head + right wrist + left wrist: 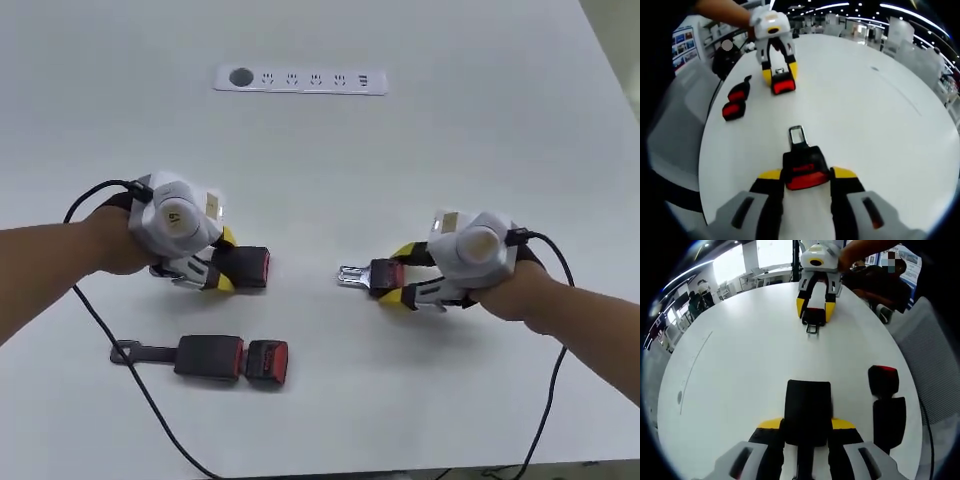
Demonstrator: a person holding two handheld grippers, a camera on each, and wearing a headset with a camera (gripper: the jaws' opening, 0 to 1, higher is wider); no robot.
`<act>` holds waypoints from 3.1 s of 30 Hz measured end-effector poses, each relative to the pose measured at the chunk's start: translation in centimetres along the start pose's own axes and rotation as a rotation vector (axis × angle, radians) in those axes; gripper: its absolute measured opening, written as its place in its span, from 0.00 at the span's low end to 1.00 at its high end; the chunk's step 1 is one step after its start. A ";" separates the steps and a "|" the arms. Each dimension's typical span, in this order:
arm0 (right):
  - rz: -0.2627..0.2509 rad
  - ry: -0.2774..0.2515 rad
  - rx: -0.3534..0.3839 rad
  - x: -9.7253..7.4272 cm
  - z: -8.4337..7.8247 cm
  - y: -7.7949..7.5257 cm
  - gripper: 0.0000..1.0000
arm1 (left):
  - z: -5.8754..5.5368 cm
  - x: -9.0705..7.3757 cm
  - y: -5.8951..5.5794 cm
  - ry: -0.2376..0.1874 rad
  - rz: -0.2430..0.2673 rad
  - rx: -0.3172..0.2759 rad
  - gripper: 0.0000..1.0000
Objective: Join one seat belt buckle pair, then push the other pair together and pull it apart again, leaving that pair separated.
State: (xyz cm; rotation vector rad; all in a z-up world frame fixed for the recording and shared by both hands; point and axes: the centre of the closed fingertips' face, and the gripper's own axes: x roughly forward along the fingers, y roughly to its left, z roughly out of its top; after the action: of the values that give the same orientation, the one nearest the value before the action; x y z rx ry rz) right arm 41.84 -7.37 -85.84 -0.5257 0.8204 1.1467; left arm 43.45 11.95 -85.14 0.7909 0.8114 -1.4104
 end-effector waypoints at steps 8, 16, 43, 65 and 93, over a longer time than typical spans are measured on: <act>-0.002 0.010 0.006 -0.9 -1.2 -0.4 0.37 | 0.0 0.0 0.0 -0.001 0.000 0.001 0.35; -0.009 0.022 0.006 -1.4 -2.0 -0.7 0.37 | 0.0 0.1 0.0 0.007 0.000 0.001 0.35; -0.270 -0.113 0.209 -4.5 -0.2 -2.7 0.80 | 0.4 -4.9 0.8 -0.136 0.185 -0.525 0.96; -0.400 -0.338 0.216 -9.1 5.6 3.5 0.97 | -1.2 -15.9 -4.4 -0.373 0.476 -0.520 1.00; -0.427 -0.399 0.225 -11.0 4.4 8.8 1.00 | -4.5 -18.6 -11.8 -0.427 0.509 -0.554 1.00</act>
State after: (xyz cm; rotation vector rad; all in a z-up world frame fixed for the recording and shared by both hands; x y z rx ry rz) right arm 32.89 -7.46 -74.10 -0.2532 0.4521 0.7192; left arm 31.54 25.18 -71.43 0.2220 0.5674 -0.7936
